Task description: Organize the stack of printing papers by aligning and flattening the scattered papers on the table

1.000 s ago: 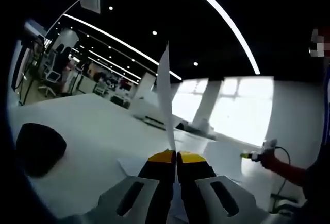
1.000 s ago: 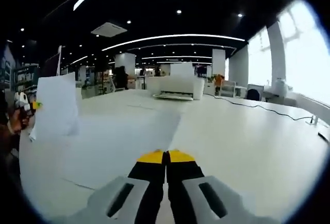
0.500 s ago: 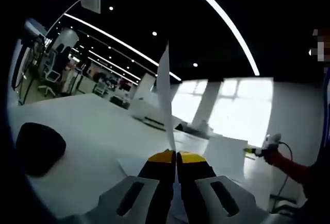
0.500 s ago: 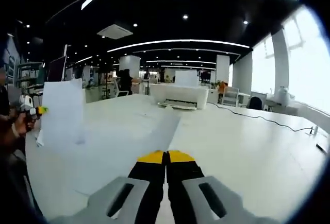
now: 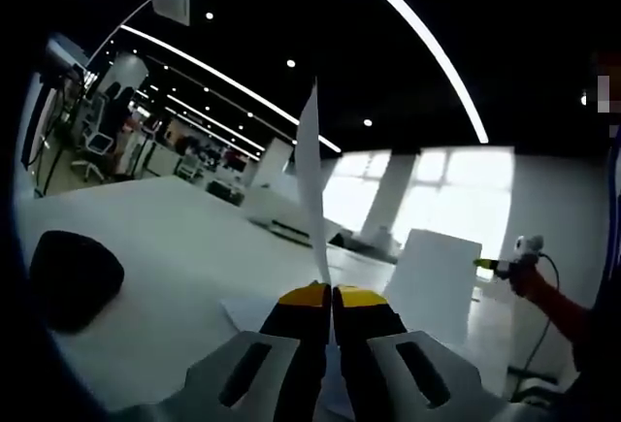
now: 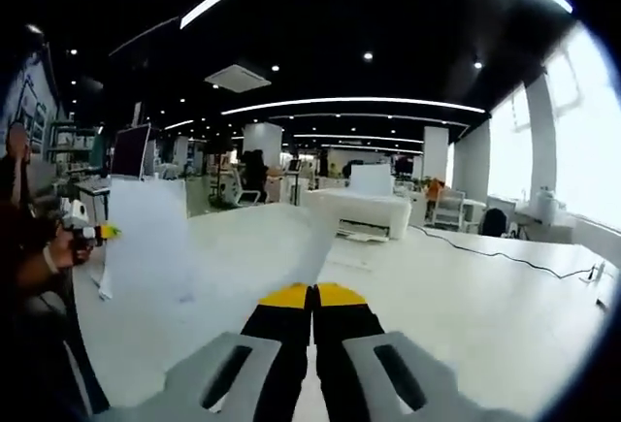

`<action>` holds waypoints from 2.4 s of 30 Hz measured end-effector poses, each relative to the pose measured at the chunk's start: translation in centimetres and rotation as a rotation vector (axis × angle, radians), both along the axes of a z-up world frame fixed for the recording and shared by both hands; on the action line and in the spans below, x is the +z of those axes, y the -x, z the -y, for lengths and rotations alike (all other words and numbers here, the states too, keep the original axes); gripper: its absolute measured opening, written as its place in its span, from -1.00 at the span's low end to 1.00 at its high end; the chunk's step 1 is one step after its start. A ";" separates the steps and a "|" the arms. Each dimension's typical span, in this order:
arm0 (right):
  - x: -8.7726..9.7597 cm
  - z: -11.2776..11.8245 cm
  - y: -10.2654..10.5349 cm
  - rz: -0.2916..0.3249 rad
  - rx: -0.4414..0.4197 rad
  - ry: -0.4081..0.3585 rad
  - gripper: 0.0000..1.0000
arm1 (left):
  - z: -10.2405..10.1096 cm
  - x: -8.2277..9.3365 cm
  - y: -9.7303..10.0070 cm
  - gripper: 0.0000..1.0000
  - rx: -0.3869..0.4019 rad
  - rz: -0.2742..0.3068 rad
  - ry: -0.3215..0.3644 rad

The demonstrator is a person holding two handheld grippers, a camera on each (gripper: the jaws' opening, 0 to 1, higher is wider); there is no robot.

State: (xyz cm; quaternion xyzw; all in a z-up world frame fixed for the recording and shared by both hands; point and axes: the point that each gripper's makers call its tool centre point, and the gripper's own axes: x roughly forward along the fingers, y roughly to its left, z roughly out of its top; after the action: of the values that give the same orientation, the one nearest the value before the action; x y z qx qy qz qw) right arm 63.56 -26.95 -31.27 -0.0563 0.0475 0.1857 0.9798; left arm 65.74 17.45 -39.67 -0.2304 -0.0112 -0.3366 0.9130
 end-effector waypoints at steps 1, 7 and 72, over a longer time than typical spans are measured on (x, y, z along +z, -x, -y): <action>0.4 -0.4 0.2 0.005 0.010 0.001 -1.00 | 0.0 0.0 0.0 -0.88 0.000 0.000 0.000; 2.1 -2.3 1.0 0.012 0.069 -0.013 -1.00 | 0.0 0.0 0.0 -0.88 0.000 0.000 0.001; 7.8 -20.4 6.1 -0.090 0.624 -0.074 -1.00 | 0.1 0.1 0.2 -0.88 -0.007 0.005 0.013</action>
State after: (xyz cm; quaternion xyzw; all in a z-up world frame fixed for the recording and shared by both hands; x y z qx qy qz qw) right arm 57.48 -6.55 -23.52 -0.0244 0.0644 0.4814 0.8738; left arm 65.55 17.34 -39.53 -0.2356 -0.0149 -0.3402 0.9102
